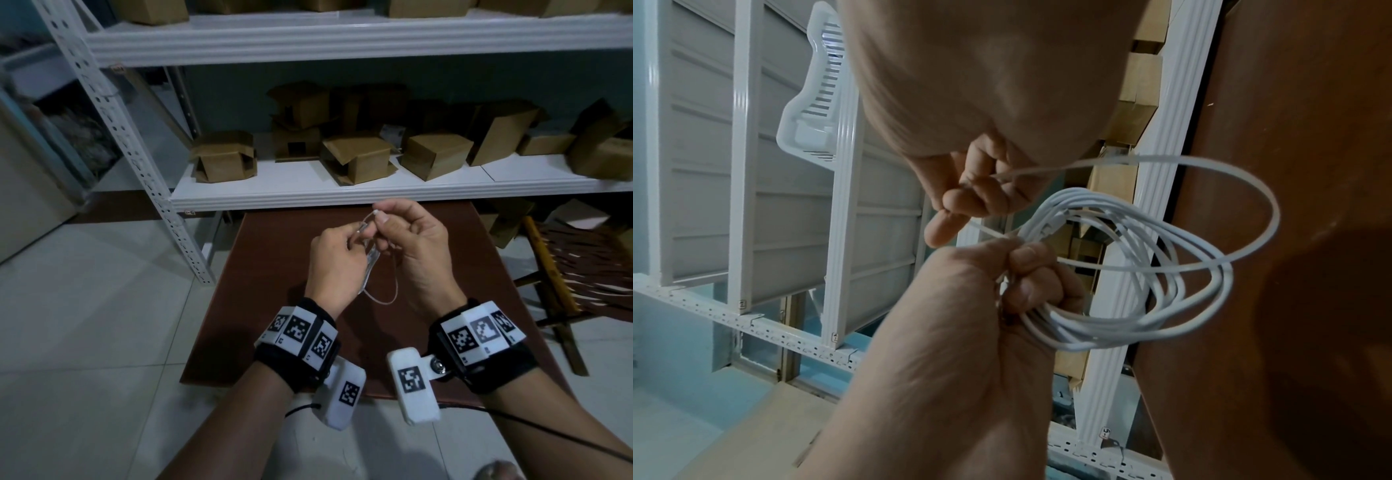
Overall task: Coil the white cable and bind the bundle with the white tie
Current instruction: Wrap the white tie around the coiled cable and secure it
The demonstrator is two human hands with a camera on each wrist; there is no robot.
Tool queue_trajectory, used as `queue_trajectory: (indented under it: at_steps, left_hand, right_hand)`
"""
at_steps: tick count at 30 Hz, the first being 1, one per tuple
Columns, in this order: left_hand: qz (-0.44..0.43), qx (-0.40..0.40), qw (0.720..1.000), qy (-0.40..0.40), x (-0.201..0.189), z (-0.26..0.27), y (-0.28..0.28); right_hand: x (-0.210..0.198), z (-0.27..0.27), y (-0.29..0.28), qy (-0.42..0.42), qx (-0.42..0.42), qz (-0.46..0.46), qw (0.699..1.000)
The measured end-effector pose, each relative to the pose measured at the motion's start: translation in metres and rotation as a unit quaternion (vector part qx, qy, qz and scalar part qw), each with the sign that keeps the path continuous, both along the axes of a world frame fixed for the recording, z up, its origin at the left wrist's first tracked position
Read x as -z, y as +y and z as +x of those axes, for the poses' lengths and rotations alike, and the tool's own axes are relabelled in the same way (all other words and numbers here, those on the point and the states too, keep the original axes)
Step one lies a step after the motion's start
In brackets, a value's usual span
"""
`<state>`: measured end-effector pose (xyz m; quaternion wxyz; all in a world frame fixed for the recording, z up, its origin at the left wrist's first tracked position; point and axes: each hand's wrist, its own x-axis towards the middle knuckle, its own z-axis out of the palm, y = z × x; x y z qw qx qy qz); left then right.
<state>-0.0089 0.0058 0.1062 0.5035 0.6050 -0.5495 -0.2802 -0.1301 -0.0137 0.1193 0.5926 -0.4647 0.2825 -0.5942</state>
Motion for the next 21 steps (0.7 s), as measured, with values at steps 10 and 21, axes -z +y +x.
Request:
queue_trajectory:
  at_steps: [10, 21]
  left_hand:
    - [-0.006, 0.0, 0.999, -0.035, -0.0002, -0.0015, -0.0001]
    - [0.001, -0.003, 0.999, -0.035, 0.0025, -0.0046, -0.0018]
  right_hand:
    - [0.0053, 0.0003, -0.0034, 0.018, 0.008, -0.028, 0.999]
    - [0.006, -0.0005, -0.0029, 0.012, 0.025, -0.028, 0.999]
